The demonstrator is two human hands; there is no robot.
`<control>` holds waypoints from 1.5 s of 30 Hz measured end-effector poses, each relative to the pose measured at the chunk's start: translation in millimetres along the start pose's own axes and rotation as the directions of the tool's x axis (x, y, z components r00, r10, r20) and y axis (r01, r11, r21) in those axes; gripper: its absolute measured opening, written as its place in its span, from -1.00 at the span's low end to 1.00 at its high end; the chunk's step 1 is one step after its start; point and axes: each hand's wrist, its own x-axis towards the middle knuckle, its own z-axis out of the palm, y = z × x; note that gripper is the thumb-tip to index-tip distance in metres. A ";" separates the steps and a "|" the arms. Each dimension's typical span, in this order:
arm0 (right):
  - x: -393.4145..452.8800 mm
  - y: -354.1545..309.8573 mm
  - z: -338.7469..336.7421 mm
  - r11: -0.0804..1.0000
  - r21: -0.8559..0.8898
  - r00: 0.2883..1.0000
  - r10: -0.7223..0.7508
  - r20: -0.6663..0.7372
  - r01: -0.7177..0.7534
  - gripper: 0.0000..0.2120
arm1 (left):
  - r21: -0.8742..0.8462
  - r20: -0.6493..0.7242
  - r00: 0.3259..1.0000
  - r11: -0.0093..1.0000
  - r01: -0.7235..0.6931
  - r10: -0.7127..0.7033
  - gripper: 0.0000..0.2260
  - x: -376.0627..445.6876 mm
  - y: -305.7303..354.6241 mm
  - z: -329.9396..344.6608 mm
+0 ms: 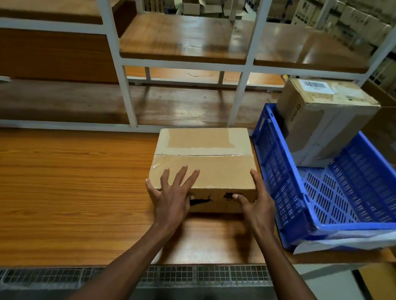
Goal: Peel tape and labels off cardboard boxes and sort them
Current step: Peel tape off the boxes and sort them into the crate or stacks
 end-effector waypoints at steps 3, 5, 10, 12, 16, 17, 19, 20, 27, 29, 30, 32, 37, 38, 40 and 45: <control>3.5 -31.0 -5.2 0.997 -0.033 0.993 -0.066 -0.096 0.063 -0.10 | -0.132 -0.009 1.000 0.991 0.022 -0.024 -0.29 5.8 -8.9 -7.1; 6.5 -52.5 -8.3 0.994 -0.071 0.981 -0.095 -0.169 0.084 -0.07 | -0.225 -0.028 0.999 0.974 0.023 -0.030 -0.28 9.5 -13.4 -11.1; 4.0 -86.4 -2.3 0.910 -0.232 0.889 -0.395 -0.231 0.344 -0.27 | -0.537 -0.089 0.993 0.843 0.018 -0.078 -0.22 16.6 -18.7 -11.3; 1.7 -94.7 4.2 0.866 -0.286 0.851 -0.477 -0.219 0.411 -0.31 | -0.618 -0.074 0.995 0.786 0.009 -0.069 -0.23 17.7 -21.7 -12.8; -4.3 -110.7 19.2 0.795 -0.341 0.795 -0.579 -0.181 0.502 -0.38 | -0.677 0.055 0.998 0.734 0.053 -0.021 -0.21 28.8 -30.1 -28.5; -5.3 -115.3 22.0 0.787 -0.346 0.797 -0.584 -0.151 0.511 -0.41 | -0.657 0.046 0.999 0.753 0.039 -0.012 -0.20 32.2 -30.9 -32.7; -4.6 -125.3 22.1 0.788 -0.335 0.819 -0.569 -0.078 0.516 -0.46 | -0.574 -0.028 0.999 0.817 -0.044 0.034 -0.17 36.7 -30.1 -38.0; -2.6 -130.1 20.1 0.795 -0.319 0.831 -0.555 -0.042 0.515 -0.48 | -0.566 -0.053 0.997 0.821 -0.075 0.054 -0.16 37.7 -28.3 -41.7; 7.8 -135.7 8.4 0.811 -0.254 0.849 -0.517 0.114 0.528 -0.56 | -0.681 -0.035 0.995 0.727 -0.091 0.092 -0.17 46.7 -26.0 -63.4; 6.8 -130.0 13.0 0.807 -0.247 0.843 -0.521 0.132 0.537 -0.49 | -0.705 -0.066 0.997 0.706 -0.070 0.033 -0.19 47.8 -25.8 -61.0; 6.2 -128.3 14.5 0.796 -0.258 0.836 -0.534 0.129 0.548 -0.47 | -0.712 -0.077 0.997 0.698 -0.072 0.024 -0.19 47.0 -25.8 -60.1; 4.0 -127.4 14.9 0.765 -0.322 0.828 -0.543 0.141 0.557 -0.41 | -0.725 -0.112 0.994 0.682 -0.094 0.018 -0.17 43.1 -25.2 -60.3; -2.7 -139.0 16.5 0.765 -0.445 0.884 -0.423 0.198 0.465 -0.37 | -0.783 -0.264 0.965 0.584 -0.215 0.002 -0.34 42.5 -6.4 -79.7; -3.2 -144.2 15.4 0.773 -0.446 0.892 -0.407 0.198 0.452 -0.42 | -0.806 -0.236 0.972 0.560 -0.193 -0.004 -0.39 48.0 -2.9 -82.4; -1.6 -152.7 10.8 0.818 -0.373 0.899 -0.385 0.210 0.438 -0.52 | -0.847 -0.154 0.984 0.524 -0.085 -0.089 -0.39 60.9 -0.4 -85.0; 11.9 -162.0 -7.8 0.844 -0.194 0.837 -0.415 0.357 0.501 -0.71 | -0.876 0.141 0.969 0.431 0.217 -0.203 -0.45 95.4 -10.8 -99.2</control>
